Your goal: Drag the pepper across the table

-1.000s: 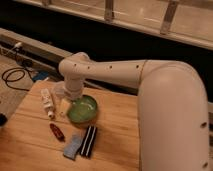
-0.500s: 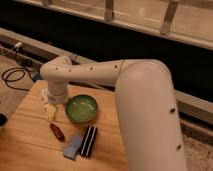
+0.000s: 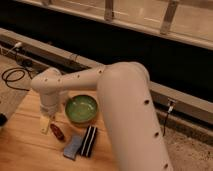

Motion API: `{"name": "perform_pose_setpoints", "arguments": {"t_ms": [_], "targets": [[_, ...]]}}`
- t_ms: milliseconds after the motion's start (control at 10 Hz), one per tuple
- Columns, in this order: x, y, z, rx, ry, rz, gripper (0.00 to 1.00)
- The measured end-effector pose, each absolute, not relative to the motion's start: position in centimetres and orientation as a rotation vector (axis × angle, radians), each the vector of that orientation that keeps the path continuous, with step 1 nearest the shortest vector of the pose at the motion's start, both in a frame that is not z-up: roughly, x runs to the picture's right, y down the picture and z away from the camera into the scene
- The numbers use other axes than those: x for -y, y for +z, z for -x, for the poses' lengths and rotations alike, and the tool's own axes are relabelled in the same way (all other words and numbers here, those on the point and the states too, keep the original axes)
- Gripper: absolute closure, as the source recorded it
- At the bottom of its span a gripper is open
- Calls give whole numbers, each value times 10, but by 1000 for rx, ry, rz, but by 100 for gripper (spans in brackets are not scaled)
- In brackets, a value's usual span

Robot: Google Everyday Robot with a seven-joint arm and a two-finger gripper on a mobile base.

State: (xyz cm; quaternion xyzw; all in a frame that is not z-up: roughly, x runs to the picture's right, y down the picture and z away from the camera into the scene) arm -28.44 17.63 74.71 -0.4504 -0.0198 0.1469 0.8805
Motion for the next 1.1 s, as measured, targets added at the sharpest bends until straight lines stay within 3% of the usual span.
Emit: {"name": "perform_pose_setpoints", "arguments": {"t_ms": [400, 1100], "targets": [[-199, 755, 280, 15, 306, 993, 20], [-199, 752, 286, 42, 297, 986, 20]]}}
